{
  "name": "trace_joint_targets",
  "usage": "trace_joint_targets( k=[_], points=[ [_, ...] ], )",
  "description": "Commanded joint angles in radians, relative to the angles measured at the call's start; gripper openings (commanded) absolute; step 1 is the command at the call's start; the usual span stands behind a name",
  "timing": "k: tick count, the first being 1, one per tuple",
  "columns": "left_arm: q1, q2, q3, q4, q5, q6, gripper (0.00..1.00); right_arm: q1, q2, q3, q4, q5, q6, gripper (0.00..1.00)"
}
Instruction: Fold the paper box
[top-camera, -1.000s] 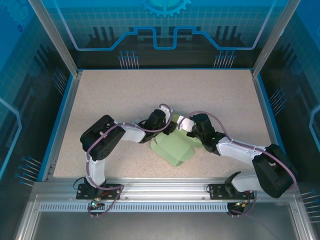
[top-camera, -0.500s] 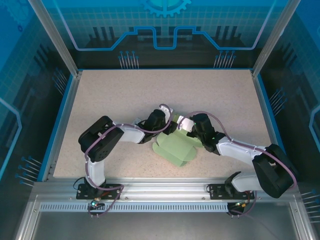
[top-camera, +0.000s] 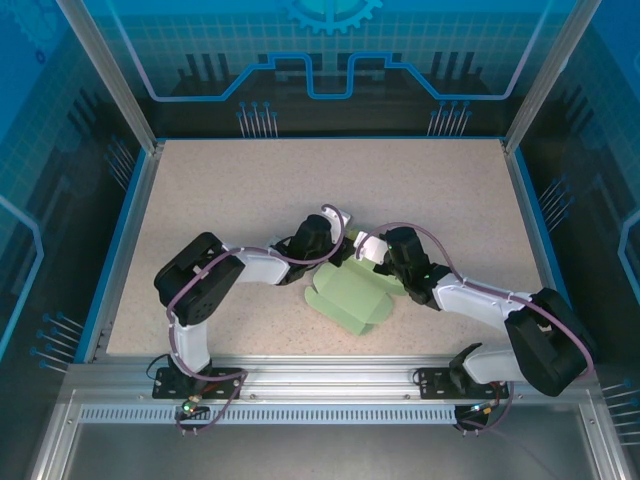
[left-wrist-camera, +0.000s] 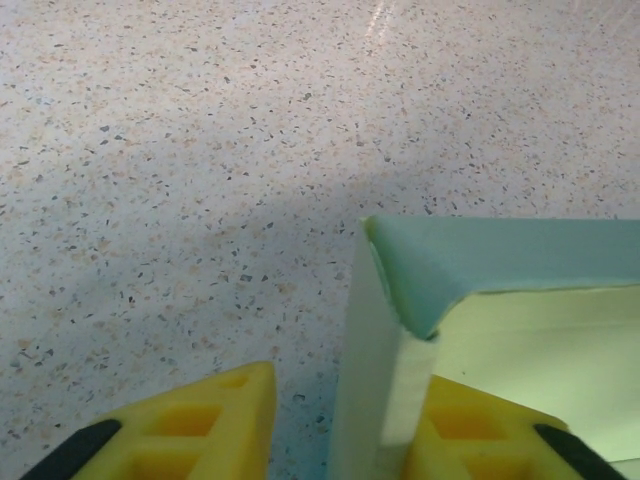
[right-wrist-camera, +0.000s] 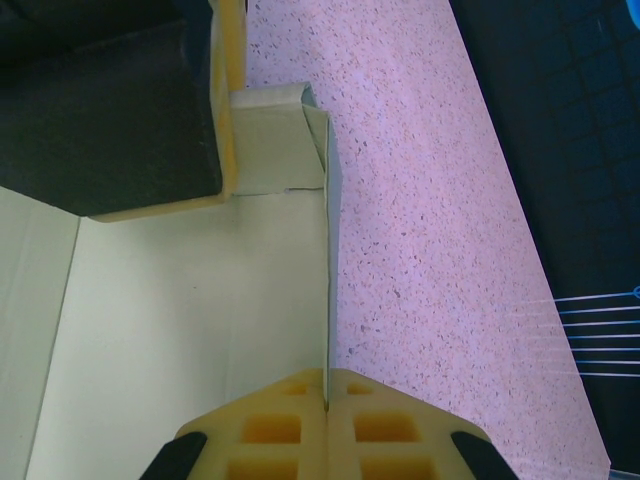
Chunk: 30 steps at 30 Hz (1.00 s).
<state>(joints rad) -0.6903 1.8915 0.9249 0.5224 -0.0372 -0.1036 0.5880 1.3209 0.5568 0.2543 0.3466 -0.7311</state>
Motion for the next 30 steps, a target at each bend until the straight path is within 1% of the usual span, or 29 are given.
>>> trace_joint_targets(
  k=[1,5,9,13,16,18,22,25,28,30],
  points=[
    [0.005,0.006,0.027,0.021,0.019,0.013,0.28,-0.007,-0.017,0.011,-0.029,-0.011,0.019,0.02],
    [0.003,0.008,0.026,0.03,0.019,0.019,0.23,-0.007,-0.024,0.009,-0.029,-0.01,0.021,0.05],
    [0.003,0.003,0.023,0.051,0.018,0.025,0.18,-0.007,-0.029,0.015,-0.034,-0.009,0.027,0.09],
    [0.004,0.004,0.011,0.098,0.017,0.033,0.16,-0.007,-0.046,0.032,-0.056,-0.017,0.045,0.2],
    [0.002,0.011,0.004,0.135,0.015,0.041,0.16,-0.006,-0.072,0.071,-0.128,-0.037,0.088,0.3],
    [-0.001,0.017,-0.003,0.164,0.006,0.048,0.16,-0.005,-0.095,0.098,-0.183,-0.065,0.127,0.35],
    [-0.008,0.029,-0.021,0.221,-0.011,0.05,0.16,-0.007,-0.152,0.149,-0.295,-0.159,0.245,0.42],
    [-0.014,0.041,-0.04,0.267,-0.024,0.053,0.16,-0.025,-0.193,0.186,-0.379,-0.22,0.332,0.44],
    [-0.017,0.048,-0.053,0.286,-0.022,0.054,0.16,-0.076,-0.215,0.233,-0.46,-0.318,0.415,0.47],
    [-0.02,0.05,-0.057,0.289,-0.02,0.06,0.16,-0.138,-0.206,0.278,-0.509,-0.414,0.495,0.47]
  ],
)
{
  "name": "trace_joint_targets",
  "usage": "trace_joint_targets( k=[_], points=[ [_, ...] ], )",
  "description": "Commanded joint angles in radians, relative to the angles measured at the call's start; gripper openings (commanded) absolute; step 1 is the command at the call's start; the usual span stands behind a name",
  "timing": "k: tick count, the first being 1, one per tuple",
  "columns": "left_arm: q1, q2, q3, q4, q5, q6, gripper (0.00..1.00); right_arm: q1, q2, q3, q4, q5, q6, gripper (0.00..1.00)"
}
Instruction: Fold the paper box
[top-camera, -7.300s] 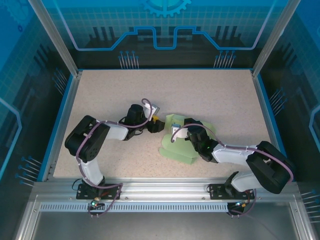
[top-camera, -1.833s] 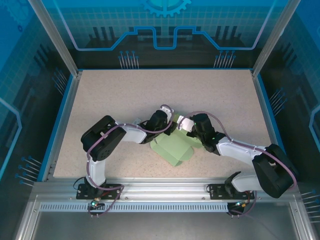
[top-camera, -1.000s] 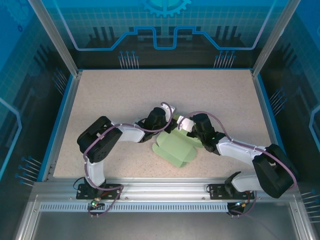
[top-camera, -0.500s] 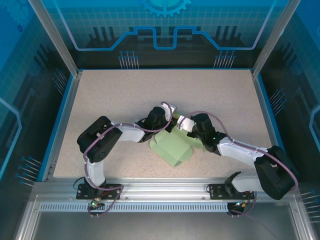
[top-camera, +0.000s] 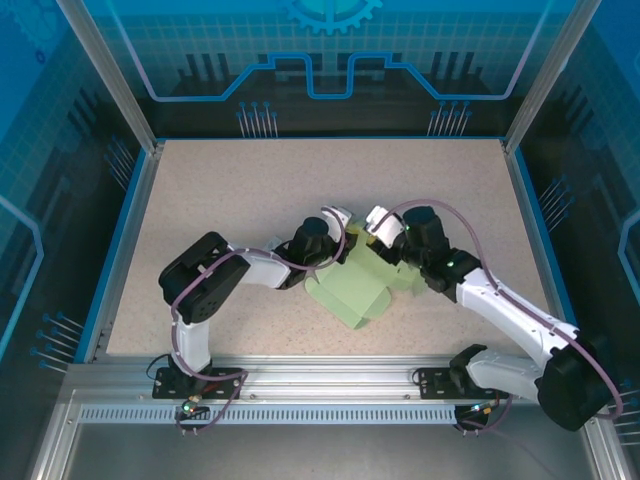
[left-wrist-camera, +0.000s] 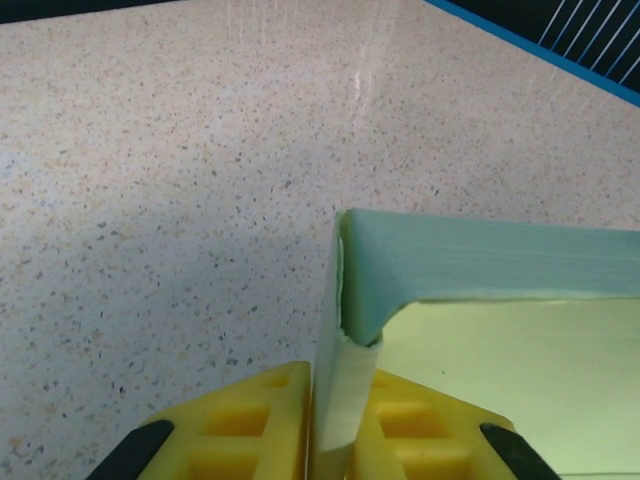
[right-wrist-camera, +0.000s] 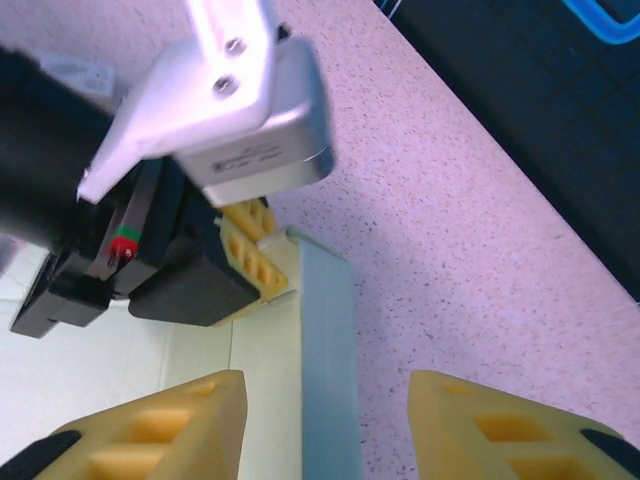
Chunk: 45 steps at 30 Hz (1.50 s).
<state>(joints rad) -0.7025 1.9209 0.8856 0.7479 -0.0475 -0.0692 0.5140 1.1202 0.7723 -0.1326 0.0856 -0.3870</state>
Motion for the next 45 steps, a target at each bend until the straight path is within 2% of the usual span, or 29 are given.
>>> trace_joint_targets(
  k=[1,6,11,20,31,45],
  points=[
    [-0.009,0.021,-0.022,0.067,-0.011,0.03,0.16,-0.103,0.011,0.089,-0.144,-0.213,0.197,0.48],
    [-0.018,0.038,-0.043,0.116,-0.004,0.049,0.17,-0.219,0.146,0.2,-0.18,-0.37,0.325,0.48],
    [-0.029,0.049,-0.048,0.117,-0.008,0.065,0.18,-0.229,0.309,0.273,-0.167,-0.422,0.367,0.47],
    [-0.032,0.056,-0.058,0.123,-0.014,0.072,0.18,-0.224,0.5,0.347,-0.137,-0.473,0.394,0.44],
    [-0.032,0.056,-0.069,0.143,-0.014,0.069,0.19,-0.21,0.562,0.313,-0.117,-0.463,0.408,0.43],
    [-0.032,0.062,-0.064,0.132,-0.016,0.069,0.2,-0.185,0.545,0.27,-0.126,-0.416,0.405,0.42]
  ],
)
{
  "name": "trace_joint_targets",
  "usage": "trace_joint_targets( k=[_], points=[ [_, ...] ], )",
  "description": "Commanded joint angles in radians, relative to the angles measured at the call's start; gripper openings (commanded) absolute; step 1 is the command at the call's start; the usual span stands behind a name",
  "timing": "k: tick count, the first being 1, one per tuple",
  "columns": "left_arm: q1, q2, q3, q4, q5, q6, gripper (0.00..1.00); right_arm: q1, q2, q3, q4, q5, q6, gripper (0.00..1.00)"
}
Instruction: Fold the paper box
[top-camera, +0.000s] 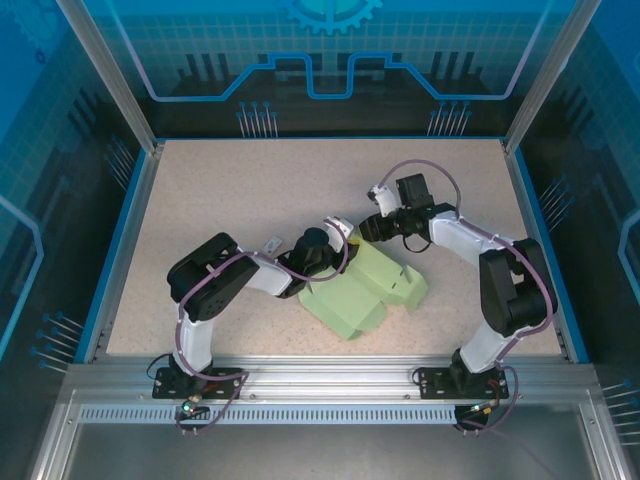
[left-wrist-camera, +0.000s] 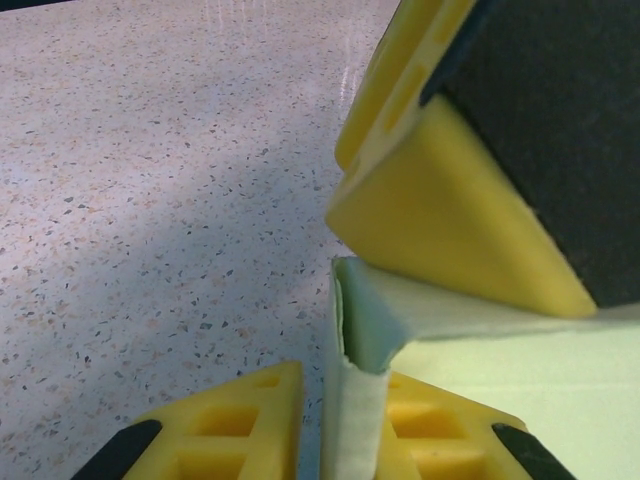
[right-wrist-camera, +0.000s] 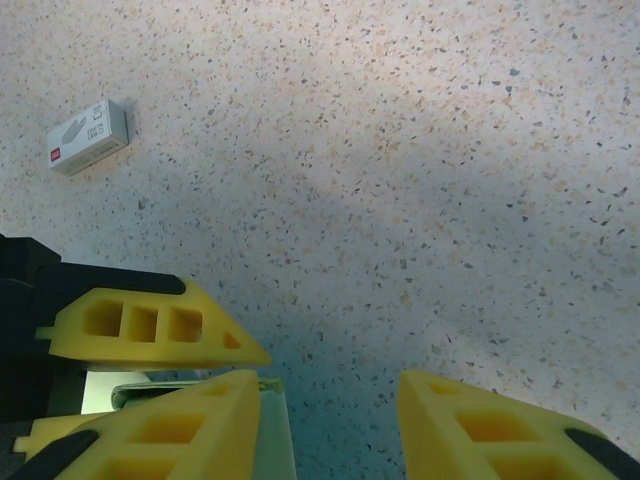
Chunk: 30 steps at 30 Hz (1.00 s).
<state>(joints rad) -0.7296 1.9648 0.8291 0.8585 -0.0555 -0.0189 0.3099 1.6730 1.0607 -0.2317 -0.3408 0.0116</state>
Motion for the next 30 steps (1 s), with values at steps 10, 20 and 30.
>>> trace_joint_targets(
  k=[10,20,30],
  points=[
    [-0.004,0.025,-0.009,0.025,-0.022,0.02,0.17,0.015,-0.07,-0.022,-0.013,0.014,0.015,0.42],
    [-0.005,-0.039,-0.013,-0.017,-0.126,-0.007,0.12,0.002,-0.229,-0.001,-0.118,0.099,0.042,0.46],
    [-0.007,-0.103,-0.022,-0.108,-0.313,-0.109,0.1,0.093,-0.467,-0.094,-0.259,0.36,0.115,0.46]
  ],
)
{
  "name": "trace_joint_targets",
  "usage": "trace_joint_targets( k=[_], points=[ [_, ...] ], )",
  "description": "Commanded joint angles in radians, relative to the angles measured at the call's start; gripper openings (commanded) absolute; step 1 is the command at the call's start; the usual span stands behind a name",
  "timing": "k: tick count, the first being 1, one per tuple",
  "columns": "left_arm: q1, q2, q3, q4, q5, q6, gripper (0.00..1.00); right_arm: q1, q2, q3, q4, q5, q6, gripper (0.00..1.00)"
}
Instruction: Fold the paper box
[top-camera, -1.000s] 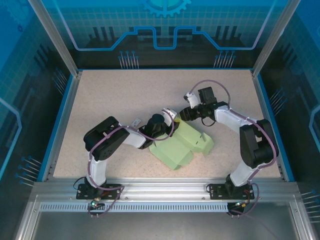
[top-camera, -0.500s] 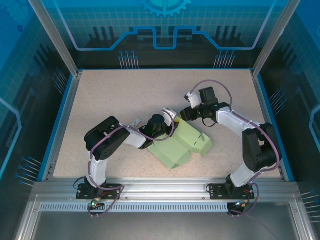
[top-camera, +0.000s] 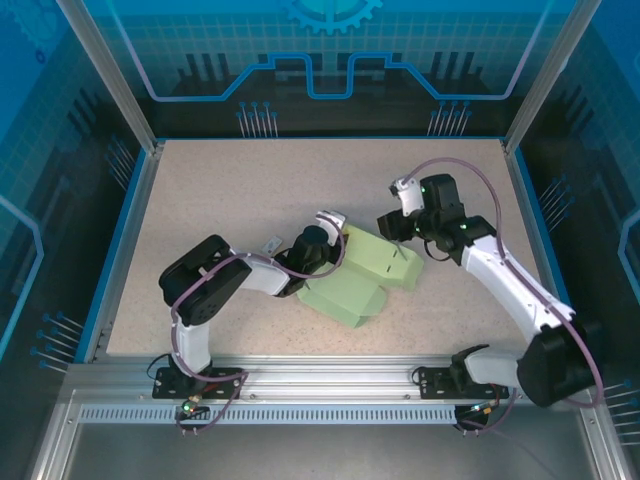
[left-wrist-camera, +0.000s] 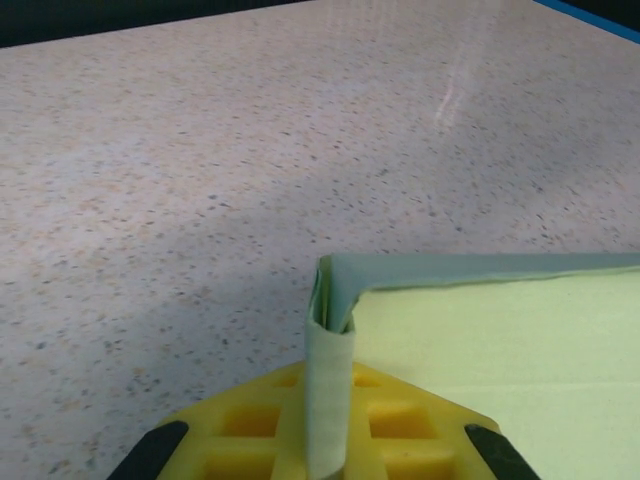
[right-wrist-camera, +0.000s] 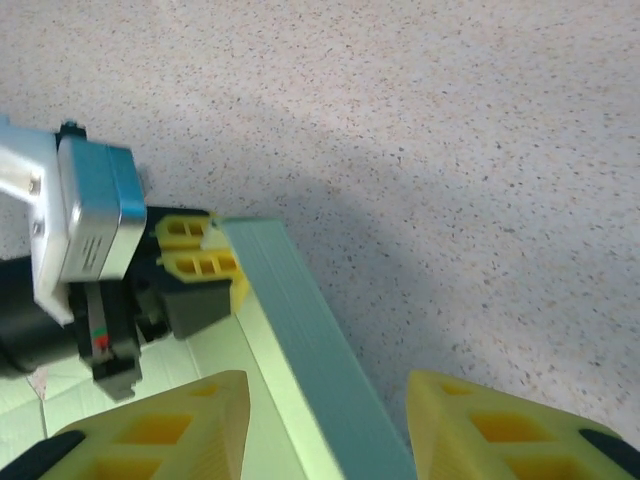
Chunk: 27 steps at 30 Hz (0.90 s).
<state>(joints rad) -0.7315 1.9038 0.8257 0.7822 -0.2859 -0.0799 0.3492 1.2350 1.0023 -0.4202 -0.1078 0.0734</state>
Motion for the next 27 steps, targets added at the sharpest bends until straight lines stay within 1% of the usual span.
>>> trace_joint_targets(
  k=[1,6,8,11,16,21,24,27],
  points=[
    [-0.004,-0.046,-0.018,-0.039,-0.093,-0.055,0.1,0.078,-0.036,-0.046,-0.076,0.177,0.07,0.46],
    [-0.005,-0.061,-0.017,-0.068,-0.122,-0.078,0.1,0.156,-0.021,-0.06,-0.086,0.33,0.083,0.48],
    [-0.007,-0.066,-0.017,-0.076,-0.124,-0.08,0.1,0.165,-0.003,-0.058,-0.084,0.382,0.091,0.48],
    [-0.008,-0.073,-0.019,-0.084,-0.128,-0.079,0.1,0.169,0.037,-0.059,-0.082,0.421,0.103,0.48],
    [-0.011,-0.08,-0.019,-0.094,-0.136,-0.085,0.1,0.171,0.099,-0.061,-0.063,0.412,0.134,0.48],
    [-0.016,-0.088,-0.005,-0.127,-0.16,-0.09,0.1,0.189,0.134,-0.083,-0.047,0.397,0.193,0.44],
    [-0.023,-0.092,0.004,-0.153,-0.186,-0.101,0.1,0.215,0.148,-0.108,0.005,0.377,0.243,0.41],
    [-0.028,-0.095,0.013,-0.17,-0.202,-0.116,0.1,0.221,0.166,-0.117,0.07,0.338,0.289,0.38]
  ],
)
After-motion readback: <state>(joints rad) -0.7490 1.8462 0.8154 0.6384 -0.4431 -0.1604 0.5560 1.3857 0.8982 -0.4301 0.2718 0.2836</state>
